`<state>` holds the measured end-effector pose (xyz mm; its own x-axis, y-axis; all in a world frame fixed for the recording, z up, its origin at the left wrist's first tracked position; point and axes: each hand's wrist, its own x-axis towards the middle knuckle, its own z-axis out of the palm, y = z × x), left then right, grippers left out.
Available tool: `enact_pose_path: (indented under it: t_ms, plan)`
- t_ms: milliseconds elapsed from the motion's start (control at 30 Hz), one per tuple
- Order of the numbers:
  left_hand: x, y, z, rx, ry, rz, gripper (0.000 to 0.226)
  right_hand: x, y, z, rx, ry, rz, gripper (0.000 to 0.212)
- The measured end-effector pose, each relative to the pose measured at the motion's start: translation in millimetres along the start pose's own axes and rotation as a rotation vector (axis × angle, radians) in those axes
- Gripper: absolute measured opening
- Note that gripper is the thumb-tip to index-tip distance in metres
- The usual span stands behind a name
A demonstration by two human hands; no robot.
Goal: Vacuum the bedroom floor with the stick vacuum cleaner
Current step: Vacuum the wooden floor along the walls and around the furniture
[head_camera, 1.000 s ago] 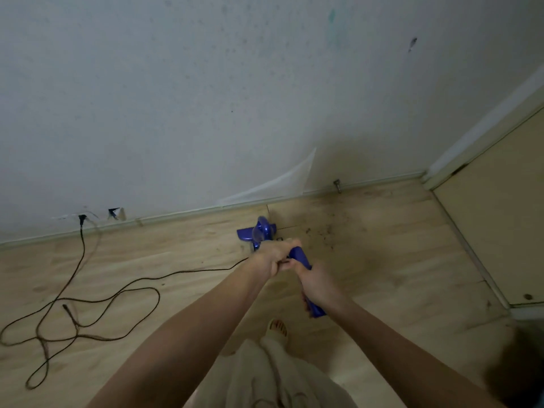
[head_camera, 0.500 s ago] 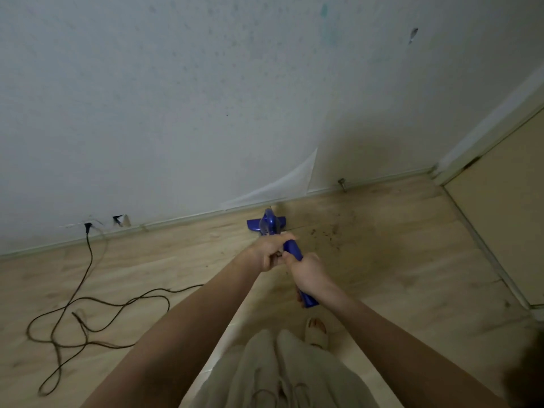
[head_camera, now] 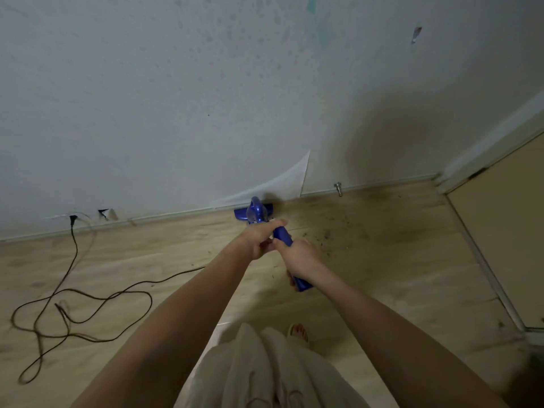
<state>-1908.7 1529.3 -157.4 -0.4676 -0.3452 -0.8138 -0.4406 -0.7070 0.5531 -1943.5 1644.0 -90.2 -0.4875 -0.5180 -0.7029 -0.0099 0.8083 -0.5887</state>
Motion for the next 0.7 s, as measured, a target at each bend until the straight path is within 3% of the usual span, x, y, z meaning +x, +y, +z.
enact_pose_path:
  t_ms: [167, 300, 700]
  plan:
    - [-4.9, -17.5, 13.5, -0.007, 0.007, -0.043, 0.026, -14.2, 15.8, -9.6, -0.026, -0.058, 0.032, 0.029]
    - [-16.8, -34.6, 15.5, -0.006, 0.005, -0.052, 0.034, -32.3, 25.4, -13.9, -0.003, -0.105, 0.06, 0.03]
    - [-33.9, -48.1, 11.5, 0.088, -0.029, -0.064, 0.017, -42.3, 50.3, 13.6, 0.094, -0.085, 0.112, 0.031]
